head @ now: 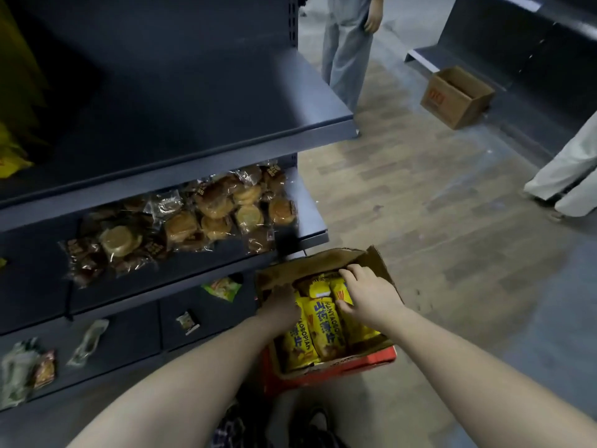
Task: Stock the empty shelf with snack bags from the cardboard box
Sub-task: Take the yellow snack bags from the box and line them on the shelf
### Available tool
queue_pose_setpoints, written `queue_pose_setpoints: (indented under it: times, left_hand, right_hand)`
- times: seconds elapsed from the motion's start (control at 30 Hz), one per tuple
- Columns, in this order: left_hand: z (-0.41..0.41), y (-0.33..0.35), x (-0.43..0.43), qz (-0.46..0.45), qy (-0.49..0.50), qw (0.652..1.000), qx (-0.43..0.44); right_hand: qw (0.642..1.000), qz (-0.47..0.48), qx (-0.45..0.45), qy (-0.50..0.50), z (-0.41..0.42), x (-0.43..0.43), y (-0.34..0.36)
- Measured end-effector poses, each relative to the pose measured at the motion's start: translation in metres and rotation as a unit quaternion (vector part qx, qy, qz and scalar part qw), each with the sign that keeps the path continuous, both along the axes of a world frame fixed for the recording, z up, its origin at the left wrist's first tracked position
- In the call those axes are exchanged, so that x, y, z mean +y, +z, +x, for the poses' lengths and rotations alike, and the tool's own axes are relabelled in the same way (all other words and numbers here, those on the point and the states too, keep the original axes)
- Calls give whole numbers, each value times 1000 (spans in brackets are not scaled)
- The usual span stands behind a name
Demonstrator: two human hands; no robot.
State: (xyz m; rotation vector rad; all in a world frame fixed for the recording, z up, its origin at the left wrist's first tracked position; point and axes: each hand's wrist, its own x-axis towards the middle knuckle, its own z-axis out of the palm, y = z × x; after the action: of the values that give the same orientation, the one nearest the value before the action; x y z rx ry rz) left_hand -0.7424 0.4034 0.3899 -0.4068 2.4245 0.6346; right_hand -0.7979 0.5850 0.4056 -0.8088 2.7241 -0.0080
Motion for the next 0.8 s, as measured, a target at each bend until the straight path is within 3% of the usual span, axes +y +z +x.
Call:
queue_pose_setpoints:
  times: [0.27, 0.53, 0.8]
  left_hand:
    - [-13, -45, 20, 48, 212, 974, -68]
    - [-26, -73, 43, 50, 431, 899, -56]
    - [-26, -88, 46, 52, 486, 872, -18]
  right_hand:
    - [991, 35, -82, -95, -4, 0, -56]
    - [981, 55, -97, -160, -4, -11, -90]
    - [959, 12, -150, -240, -14, -18, -109]
